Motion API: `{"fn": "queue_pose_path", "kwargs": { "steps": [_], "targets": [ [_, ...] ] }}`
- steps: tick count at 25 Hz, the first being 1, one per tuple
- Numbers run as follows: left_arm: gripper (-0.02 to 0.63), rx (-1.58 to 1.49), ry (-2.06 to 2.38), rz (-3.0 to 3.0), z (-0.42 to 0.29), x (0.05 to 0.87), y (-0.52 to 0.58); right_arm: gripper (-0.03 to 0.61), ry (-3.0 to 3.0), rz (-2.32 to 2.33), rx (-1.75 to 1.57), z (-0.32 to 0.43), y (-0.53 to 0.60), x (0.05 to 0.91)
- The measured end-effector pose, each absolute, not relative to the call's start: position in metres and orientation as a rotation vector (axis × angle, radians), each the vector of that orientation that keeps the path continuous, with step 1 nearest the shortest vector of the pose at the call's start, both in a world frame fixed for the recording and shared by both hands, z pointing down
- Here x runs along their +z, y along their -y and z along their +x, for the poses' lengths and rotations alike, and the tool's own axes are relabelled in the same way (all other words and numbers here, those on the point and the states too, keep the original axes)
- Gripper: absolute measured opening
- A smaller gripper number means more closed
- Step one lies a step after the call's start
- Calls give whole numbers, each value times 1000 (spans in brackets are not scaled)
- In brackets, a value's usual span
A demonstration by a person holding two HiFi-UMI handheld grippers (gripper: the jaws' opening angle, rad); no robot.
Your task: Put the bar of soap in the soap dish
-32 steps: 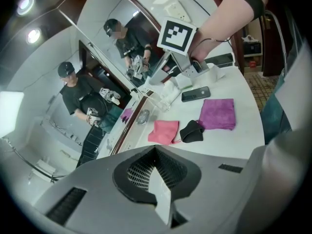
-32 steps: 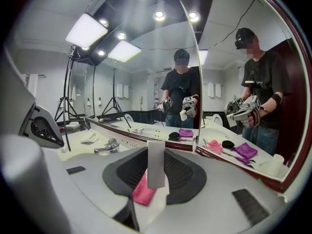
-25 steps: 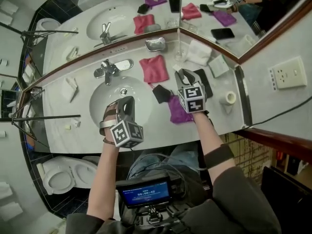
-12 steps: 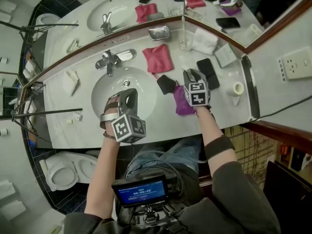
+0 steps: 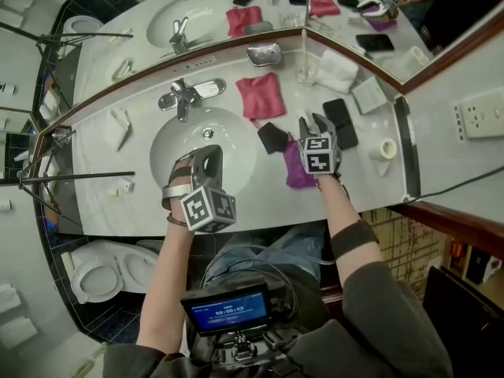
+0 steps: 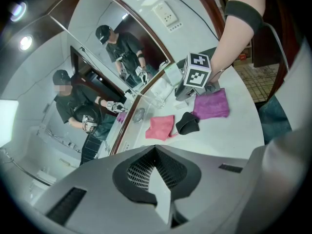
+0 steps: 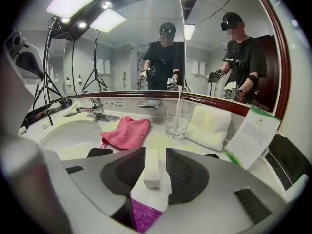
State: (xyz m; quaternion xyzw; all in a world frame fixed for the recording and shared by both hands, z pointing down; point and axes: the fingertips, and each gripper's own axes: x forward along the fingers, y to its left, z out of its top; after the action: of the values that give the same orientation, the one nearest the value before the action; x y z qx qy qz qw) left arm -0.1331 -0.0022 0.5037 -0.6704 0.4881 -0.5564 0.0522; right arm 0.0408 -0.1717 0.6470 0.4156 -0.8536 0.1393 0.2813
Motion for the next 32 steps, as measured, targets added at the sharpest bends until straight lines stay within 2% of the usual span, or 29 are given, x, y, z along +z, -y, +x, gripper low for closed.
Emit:
{"fn": "queue_pose_path", "kwargs": {
  "steps": [14, 23, 32],
  "targets": [
    [2, -1635, -1513, -2032, -130, 492, 3, 152, 2329, 1112, 350, 45, 168, 612],
    [1, -1529, -1612, -2046, -124, 472, 9, 31, 2403, 1105, 287, 58, 163, 547],
    [1, -1468, -1678, -2043, -123, 466, 10, 15, 2463, 1088, 275, 75, 153, 494]
  ]
}}
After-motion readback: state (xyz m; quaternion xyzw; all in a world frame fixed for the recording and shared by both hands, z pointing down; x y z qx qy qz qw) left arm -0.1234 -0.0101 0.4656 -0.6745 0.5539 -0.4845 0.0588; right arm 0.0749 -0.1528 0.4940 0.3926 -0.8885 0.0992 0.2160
